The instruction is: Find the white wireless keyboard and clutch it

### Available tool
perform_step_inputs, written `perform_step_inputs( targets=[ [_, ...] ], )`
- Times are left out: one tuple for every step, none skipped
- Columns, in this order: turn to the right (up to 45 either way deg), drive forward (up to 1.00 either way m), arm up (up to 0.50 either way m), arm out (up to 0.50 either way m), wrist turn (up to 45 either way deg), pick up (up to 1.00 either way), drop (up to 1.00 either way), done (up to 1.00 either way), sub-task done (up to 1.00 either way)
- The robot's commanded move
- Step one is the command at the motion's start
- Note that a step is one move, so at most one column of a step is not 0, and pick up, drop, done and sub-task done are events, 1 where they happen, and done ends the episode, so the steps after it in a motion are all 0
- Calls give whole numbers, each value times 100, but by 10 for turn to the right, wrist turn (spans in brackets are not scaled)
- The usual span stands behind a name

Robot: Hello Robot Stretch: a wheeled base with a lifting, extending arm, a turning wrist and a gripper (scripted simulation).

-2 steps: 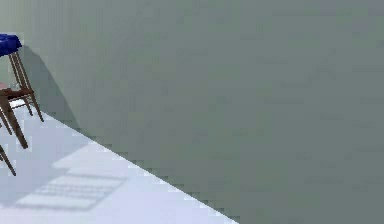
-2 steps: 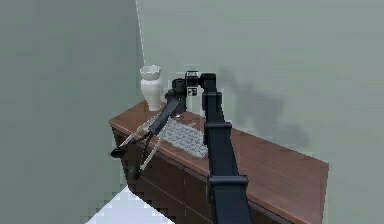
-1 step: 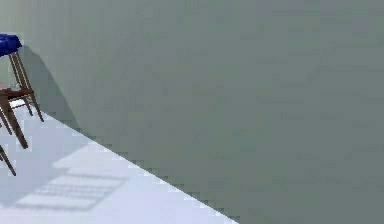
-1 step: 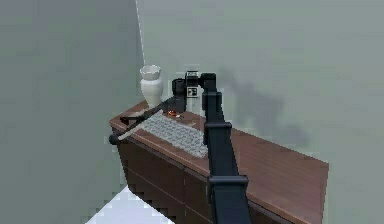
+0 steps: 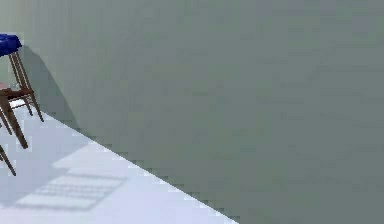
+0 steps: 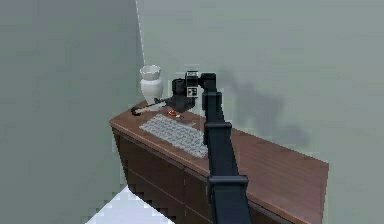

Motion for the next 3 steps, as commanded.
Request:
perform_step_inputs(
  targets=[
    [0,0,0,0,450,0,0,0,0],
    [0,0,0,0,210,0,0,0,0],
    [0,0,-30,0,0,0,0,0,0]
  ],
)
